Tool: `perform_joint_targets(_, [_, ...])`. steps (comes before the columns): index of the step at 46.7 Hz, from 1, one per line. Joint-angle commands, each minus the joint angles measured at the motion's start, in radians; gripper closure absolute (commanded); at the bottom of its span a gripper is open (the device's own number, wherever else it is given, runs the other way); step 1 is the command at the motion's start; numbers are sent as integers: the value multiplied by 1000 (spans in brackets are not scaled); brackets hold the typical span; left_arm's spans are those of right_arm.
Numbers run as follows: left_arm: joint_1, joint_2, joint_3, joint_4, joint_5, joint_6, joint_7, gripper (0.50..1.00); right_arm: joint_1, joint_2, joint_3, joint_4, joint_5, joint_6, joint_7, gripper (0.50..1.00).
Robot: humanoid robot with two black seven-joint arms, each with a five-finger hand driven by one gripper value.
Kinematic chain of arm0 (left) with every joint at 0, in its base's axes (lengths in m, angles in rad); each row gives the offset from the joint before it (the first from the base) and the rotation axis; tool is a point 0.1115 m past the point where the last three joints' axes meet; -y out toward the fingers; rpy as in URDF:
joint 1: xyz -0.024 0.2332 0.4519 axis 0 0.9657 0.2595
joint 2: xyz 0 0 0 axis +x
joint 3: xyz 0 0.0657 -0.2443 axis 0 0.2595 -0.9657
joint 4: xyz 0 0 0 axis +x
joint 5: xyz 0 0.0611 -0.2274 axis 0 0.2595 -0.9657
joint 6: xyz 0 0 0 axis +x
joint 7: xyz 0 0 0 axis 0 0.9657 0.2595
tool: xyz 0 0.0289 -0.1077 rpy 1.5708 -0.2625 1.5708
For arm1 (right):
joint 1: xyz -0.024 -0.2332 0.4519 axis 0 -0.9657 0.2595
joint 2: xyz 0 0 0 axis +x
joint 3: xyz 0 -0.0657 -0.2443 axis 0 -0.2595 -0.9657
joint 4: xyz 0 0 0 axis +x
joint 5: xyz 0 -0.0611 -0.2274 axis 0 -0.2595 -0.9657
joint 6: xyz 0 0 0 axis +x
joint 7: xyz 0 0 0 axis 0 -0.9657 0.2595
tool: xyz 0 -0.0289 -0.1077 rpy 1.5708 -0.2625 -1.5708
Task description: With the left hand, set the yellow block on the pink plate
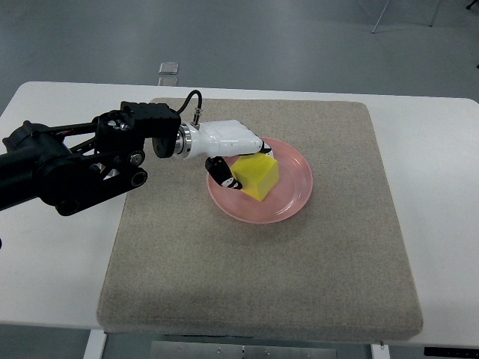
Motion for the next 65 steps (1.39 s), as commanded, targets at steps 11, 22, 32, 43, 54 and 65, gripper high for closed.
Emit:
perform_joint_targets(11, [7, 4, 3, -2, -17, -9, 1, 506, 0, 0, 0, 0, 0, 0, 0, 576])
perform_joint_targets(22, [1, 44, -20, -14, -98, -10, 1, 506, 0, 0, 0, 0, 0, 0, 0, 576])
perform_joint_targets(32, [-28, 121, -46, -49, -337, -7, 0, 506, 0, 0, 0, 0, 0, 0, 0, 576])
perform_joint_targets(43, [-66, 172, -63, 9, -722, 7, -4, 506, 0, 0, 0, 0, 0, 0, 0, 576])
perform_joint_targets(54, [-56, 178, -68, 141, -1129, 5, -4, 506, 0, 0, 0, 0, 0, 0, 0, 576])
perform_joint_targets(65, [-46, 185, -69, 302, -1514, -10, -2, 504, 0, 0, 0, 0, 0, 0, 0, 576])
